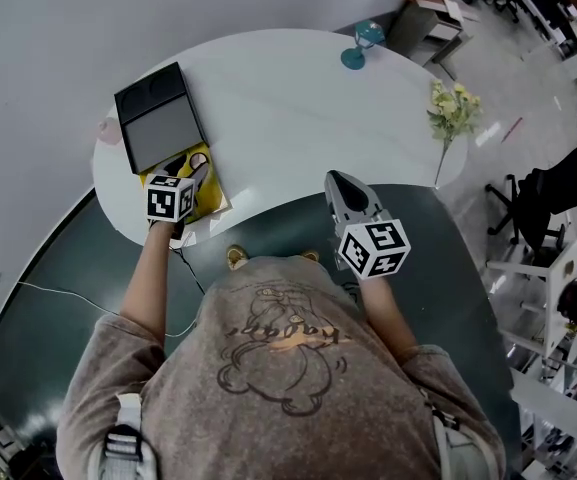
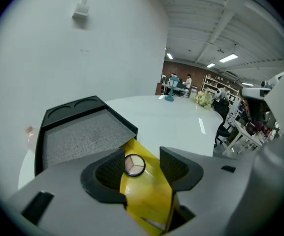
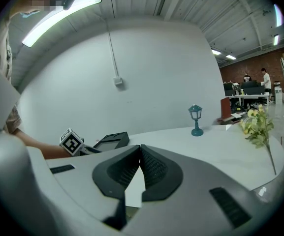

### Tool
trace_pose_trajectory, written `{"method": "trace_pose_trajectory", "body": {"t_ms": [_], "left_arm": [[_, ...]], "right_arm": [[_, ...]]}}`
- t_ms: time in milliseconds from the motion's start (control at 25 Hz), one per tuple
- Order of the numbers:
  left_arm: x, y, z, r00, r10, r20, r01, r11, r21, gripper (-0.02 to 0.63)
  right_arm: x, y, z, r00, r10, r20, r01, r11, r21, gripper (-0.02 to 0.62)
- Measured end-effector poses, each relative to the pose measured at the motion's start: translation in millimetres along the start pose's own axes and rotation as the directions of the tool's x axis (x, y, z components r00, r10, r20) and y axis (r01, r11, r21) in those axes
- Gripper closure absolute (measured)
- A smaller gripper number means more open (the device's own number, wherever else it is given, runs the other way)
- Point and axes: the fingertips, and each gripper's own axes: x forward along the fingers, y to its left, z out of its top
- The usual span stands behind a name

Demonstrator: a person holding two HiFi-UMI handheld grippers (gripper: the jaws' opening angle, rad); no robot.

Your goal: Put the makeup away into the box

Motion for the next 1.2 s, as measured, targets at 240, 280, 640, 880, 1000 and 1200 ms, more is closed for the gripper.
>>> {"method": "trace_pose_trajectory", "body": {"t_ms": [240, 280, 640, 880, 1000, 1200], "left_arm": [[-34.5, -20.0, 56.9, 0.989, -0.039, 0.143, 0.038, 0.999, 0.007, 0.371], [-39.9, -26.9, 67.1, 0.984, -0.053, 0.169, 0.052, 0.999, 0.014, 0.371], [-84.4, -89.7, 124.1, 0.922, -0.184, 0.34, 0.18, 0.983, 0.042, 0.371], [-110.5, -108.6, 135.5, 0.876, -0.196, 0.44, 0.201, 0.979, 0.036, 0.371], [-122.6, -114.1, 138.9, 0.841, -0.204, 0.502, 0.199, 0.978, 0.063, 0.371], [-129.1, -118.2, 133.5, 0.809, -0.211, 0.548, 0.198, 0.977, 0.082, 0.371]], "right_arm": [[3.6, -5.3, 10.1, 1.0, 0.006, 0.012, -0.006, 1.0, -0.018, 0.592], [4.5, -5.4, 11.8, 1.0, 0.009, 0.014, -0.009, 1.0, -0.023, 0.592], [2.8, -6.4, 30.7, 0.999, 0.03, 0.033, -0.028, 0.998, -0.062, 0.592], [-5.1, -3.2, 37.6, 0.999, 0.028, 0.046, -0.024, 0.996, -0.083, 0.592], [-5.1, -1.3, 37.5, 0.998, 0.022, 0.052, -0.017, 0.996, -0.088, 0.592], [-9.1, -1.2, 37.7, 0.997, 0.007, 0.075, 0.0, 0.996, -0.084, 0.592]]}}
